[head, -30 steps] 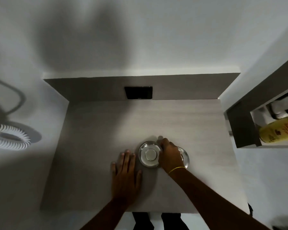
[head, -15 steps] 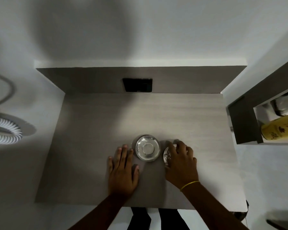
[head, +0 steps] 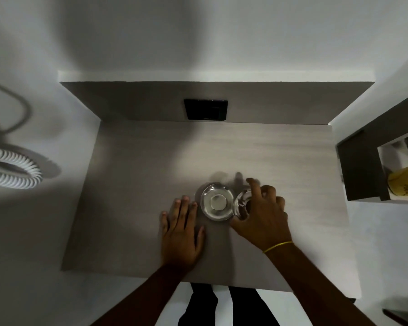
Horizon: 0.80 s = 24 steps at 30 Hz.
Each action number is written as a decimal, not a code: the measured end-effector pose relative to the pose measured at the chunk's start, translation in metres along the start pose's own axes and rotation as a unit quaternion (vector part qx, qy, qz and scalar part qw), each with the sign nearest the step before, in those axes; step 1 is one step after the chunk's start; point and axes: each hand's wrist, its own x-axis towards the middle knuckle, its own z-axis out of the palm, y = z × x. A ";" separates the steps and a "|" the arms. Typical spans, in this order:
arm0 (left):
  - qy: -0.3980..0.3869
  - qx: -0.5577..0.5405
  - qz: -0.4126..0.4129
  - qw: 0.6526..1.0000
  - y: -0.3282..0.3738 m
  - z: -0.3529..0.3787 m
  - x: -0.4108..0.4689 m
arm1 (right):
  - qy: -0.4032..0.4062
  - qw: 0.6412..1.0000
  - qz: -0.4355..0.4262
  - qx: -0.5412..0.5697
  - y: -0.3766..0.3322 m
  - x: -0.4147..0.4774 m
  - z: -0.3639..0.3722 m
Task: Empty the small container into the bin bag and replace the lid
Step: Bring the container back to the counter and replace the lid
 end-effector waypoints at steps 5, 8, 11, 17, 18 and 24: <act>-0.013 -0.020 -0.008 1.000 0.002 -0.003 0.000 | -0.010 0.998 -0.059 -0.006 -0.042 0.008 0.014; -0.017 -0.029 -0.007 0.999 0.002 -0.006 0.001 | -0.011 0.993 -0.097 -0.062 -0.060 0.013 0.028; -0.023 -0.033 -0.010 0.999 0.003 -0.007 0.002 | -0.008 0.989 -0.112 -0.098 -0.063 0.017 0.041; -0.032 -0.015 -0.002 0.999 0.002 -0.003 0.000 | -0.027 0.987 -0.105 -0.121 -0.057 0.015 0.053; -0.032 -0.013 -0.002 0.999 0.002 -0.002 0.000 | -0.029 0.987 -0.103 -0.119 -0.057 0.013 0.054; -0.033 -0.024 -0.001 0.999 -0.001 -0.003 0.001 | 0.003 0.985 -0.109 -0.133 -0.062 0.009 0.047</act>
